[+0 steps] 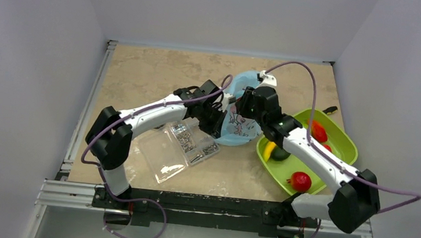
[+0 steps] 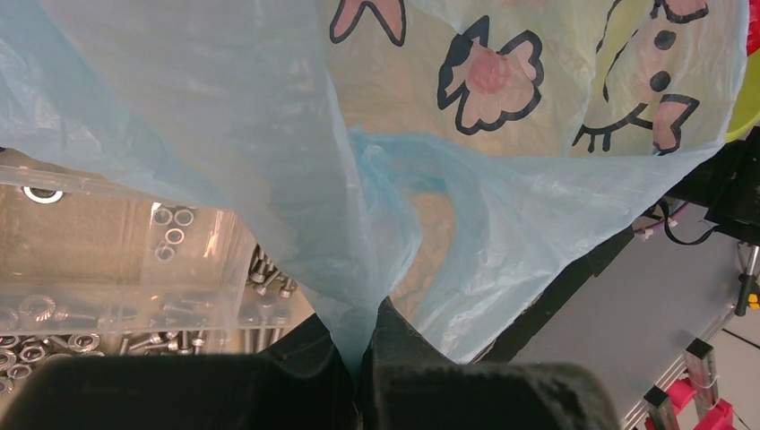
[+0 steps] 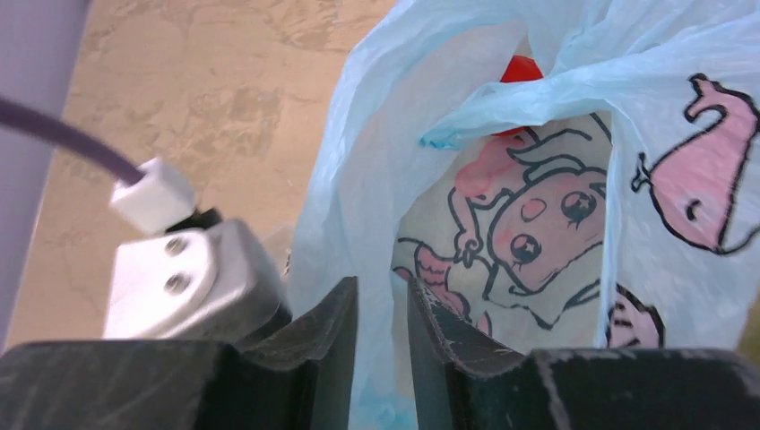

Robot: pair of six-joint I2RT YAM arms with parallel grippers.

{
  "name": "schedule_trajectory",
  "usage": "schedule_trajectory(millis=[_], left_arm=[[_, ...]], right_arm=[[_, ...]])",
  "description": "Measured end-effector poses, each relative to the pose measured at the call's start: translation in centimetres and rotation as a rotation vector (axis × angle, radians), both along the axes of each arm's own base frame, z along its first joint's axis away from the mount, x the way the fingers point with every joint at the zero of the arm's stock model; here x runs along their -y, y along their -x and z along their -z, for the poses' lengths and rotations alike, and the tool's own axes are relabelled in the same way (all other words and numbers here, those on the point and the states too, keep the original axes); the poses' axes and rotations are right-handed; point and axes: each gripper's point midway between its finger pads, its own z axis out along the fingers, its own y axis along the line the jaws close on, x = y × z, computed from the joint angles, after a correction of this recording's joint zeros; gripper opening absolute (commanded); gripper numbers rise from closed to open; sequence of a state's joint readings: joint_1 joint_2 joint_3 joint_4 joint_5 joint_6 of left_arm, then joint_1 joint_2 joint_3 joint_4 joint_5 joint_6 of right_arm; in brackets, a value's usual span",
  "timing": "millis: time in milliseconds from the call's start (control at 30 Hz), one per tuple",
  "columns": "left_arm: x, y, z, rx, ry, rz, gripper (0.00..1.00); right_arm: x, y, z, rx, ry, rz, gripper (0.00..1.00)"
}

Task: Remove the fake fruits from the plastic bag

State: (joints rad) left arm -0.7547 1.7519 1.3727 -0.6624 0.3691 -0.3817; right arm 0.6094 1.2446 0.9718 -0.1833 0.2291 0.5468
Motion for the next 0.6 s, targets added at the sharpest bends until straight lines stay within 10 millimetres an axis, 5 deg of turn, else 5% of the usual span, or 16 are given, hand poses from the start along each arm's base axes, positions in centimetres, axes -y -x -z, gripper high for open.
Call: schedule_trajectory(millis=[400, 600], left_arm=[[-0.1, 0.2, 0.1, -0.001, -0.008, 0.005, 0.0], [-0.1, 0.2, 0.1, 0.001, -0.009, 0.008, 0.0]], right_arm=[[0.1, -6.9, 10.7, -0.182, 0.064, 0.204, 0.2], [2.2, -11.3, 12.9, -0.21, 0.02, 0.324, 0.24]])
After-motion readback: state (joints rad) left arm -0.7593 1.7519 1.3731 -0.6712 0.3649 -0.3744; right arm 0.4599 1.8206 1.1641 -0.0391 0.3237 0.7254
